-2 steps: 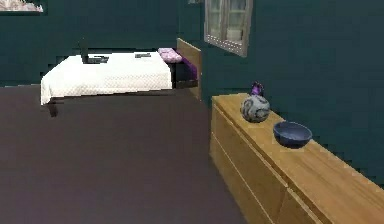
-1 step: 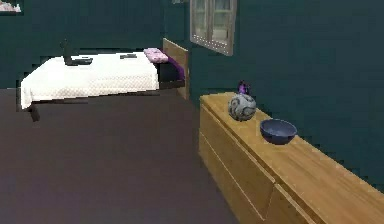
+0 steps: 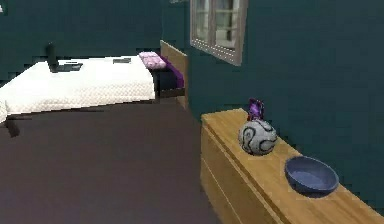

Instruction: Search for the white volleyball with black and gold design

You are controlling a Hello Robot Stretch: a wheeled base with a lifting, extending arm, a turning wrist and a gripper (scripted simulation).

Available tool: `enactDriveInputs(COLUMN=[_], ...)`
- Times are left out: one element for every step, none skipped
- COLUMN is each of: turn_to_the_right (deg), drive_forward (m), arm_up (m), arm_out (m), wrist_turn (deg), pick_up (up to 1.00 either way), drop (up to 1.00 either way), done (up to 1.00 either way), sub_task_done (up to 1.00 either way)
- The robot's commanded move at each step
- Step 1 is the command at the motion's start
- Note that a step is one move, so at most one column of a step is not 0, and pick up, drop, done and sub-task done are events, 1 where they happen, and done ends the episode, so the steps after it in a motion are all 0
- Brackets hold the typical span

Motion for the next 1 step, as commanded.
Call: enactDriveInputs(turn_to_the_right=[18.0], drive_forward=[0.0], arm_up=[0.0], arm_out=[0.0], wrist_turn=[0.0], pick_up=[0.0], drop=[0.0], done=[0.0], sub_task_done=[0.0])
